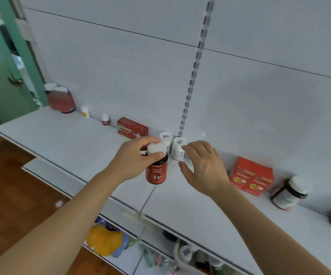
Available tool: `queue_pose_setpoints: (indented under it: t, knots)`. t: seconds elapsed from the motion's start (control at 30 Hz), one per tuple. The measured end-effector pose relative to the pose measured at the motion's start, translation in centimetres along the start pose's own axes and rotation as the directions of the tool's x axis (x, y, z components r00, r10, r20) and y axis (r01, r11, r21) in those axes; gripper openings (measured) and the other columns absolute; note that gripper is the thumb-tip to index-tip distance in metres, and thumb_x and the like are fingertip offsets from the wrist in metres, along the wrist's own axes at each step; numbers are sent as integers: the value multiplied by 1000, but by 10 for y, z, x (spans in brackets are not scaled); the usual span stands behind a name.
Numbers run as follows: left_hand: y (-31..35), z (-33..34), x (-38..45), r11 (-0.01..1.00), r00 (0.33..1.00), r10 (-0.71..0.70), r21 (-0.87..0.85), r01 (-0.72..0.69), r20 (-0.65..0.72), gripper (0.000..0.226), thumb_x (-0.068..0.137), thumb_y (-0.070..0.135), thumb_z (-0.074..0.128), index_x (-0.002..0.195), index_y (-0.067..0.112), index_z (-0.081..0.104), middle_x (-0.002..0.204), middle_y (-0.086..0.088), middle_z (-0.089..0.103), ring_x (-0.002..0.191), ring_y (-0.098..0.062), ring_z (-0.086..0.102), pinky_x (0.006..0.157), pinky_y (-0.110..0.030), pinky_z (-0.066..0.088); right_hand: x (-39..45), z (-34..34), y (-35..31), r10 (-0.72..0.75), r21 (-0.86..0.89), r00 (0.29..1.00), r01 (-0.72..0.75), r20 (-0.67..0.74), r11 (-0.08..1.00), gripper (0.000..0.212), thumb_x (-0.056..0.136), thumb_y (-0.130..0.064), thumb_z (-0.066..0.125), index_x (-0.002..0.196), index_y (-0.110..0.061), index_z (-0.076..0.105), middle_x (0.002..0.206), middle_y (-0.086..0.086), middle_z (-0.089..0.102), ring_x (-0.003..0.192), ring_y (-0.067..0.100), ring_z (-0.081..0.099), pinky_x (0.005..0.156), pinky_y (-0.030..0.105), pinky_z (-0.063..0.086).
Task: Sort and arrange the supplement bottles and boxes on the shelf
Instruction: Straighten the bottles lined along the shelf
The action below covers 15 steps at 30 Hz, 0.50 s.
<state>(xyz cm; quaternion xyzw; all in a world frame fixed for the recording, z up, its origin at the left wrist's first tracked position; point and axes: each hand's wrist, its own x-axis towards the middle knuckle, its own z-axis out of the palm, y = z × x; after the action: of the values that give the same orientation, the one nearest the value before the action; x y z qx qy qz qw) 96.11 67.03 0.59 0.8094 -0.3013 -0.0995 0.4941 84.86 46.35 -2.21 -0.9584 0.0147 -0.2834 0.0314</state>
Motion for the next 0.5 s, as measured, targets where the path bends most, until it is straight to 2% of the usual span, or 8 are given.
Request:
queue_pose_setpoints:
  t: [0.17,0.33,0.5]
  knots:
    - [-45,-88,-14,999,999,-17,-33,16,-34,34,81,36,78,112,40,65,114,25,64,103,4,61,81,-9,45,41,39,-89,-20,35,998,18,51,999,45,89,-41,54,123,-12,62,119,5,63,116,30,54,93,48,49]
    - [-90,-162,-21,998,996,-60,6,60,-62,35,80,38,77,113,42,64,118,20,64,106,-2,61,90,-22,51,82,75,-167,-41,92,996,33,83,995,50,91,-43,53,130,-11,59,124,6,63,119,31,53,96,48,48]
    - [-124,-221,-12,996,989,-89,-15,88,-116,32,82,35,76,109,44,62,115,20,64,104,1,59,85,-16,46,131,105,-214,-85,112,992,74,98,991,51,91,-43,53,131,-12,59,125,6,63,121,30,53,98,45,48]
